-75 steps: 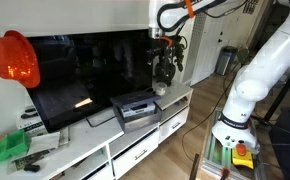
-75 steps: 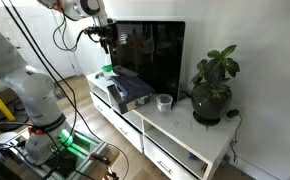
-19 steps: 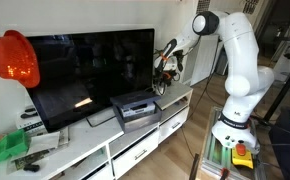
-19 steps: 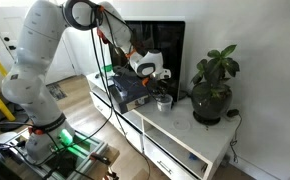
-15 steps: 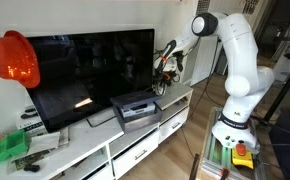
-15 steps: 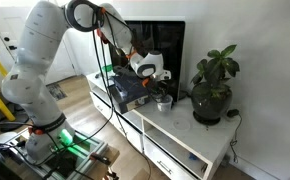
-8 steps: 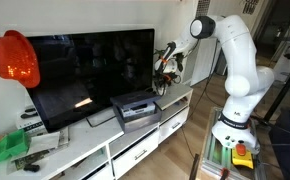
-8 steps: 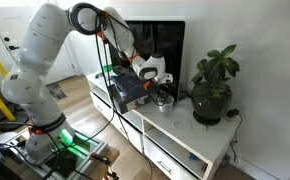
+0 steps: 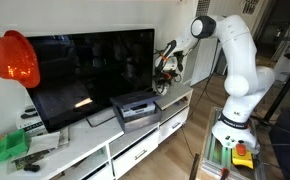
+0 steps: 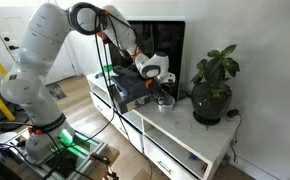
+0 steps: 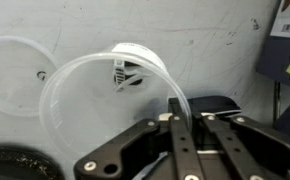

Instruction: Pour the sunglasses from the cup and put them back into the cup then close the cup with the cup lid

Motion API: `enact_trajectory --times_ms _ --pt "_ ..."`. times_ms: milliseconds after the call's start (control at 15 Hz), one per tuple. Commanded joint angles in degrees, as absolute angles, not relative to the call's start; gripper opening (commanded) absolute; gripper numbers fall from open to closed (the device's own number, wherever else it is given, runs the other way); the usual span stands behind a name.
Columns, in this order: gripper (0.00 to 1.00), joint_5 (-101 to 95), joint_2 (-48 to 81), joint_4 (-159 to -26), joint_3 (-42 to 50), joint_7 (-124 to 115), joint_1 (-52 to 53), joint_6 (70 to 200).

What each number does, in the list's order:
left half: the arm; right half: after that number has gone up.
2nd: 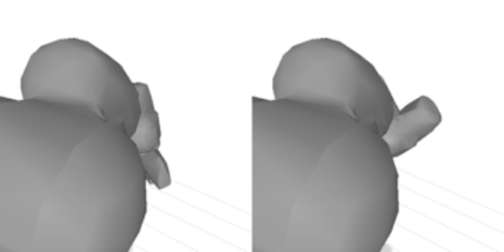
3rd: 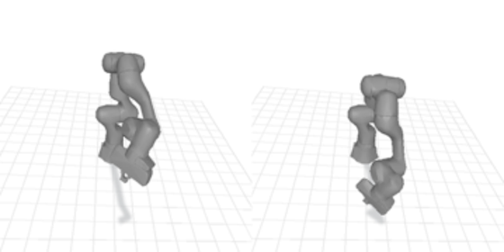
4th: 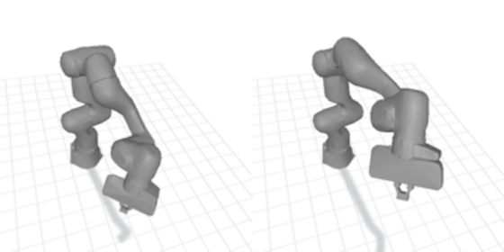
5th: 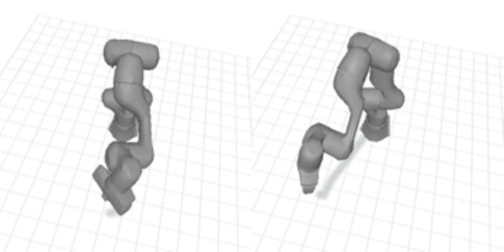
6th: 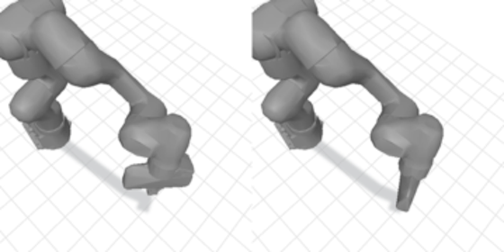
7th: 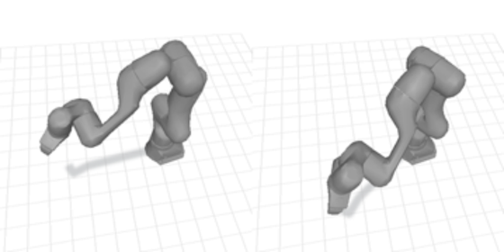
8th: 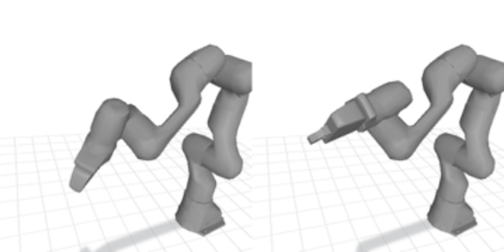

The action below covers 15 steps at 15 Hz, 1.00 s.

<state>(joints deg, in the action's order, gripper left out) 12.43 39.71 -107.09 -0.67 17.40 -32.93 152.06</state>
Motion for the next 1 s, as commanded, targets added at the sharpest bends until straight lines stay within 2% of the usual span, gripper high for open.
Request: enact_trajectory --times_ms 0,200,467,533,600,933 --pt "0.01 17.3 36.7 -105.4 -3.1 20.7 -37.1 140.9" --pt "0.01 23.1 35.3 -102.8 -4.2 25.5 -41.0 129.3" --pt "0.01 34.5 34.6 -100.8 -5.2 34.0 -46.0 121.5" --pt "0.01 30.8 35.3 -101.1 -2.4 31.0 -42.4 124.5" --pt "0.06 31.4 35.3 -100.8 -2.2 31.8 -42.9 123.8" --pt "0.06 31.3 35.7 -100.8 -1.8 31.6 -41.8 123.9"
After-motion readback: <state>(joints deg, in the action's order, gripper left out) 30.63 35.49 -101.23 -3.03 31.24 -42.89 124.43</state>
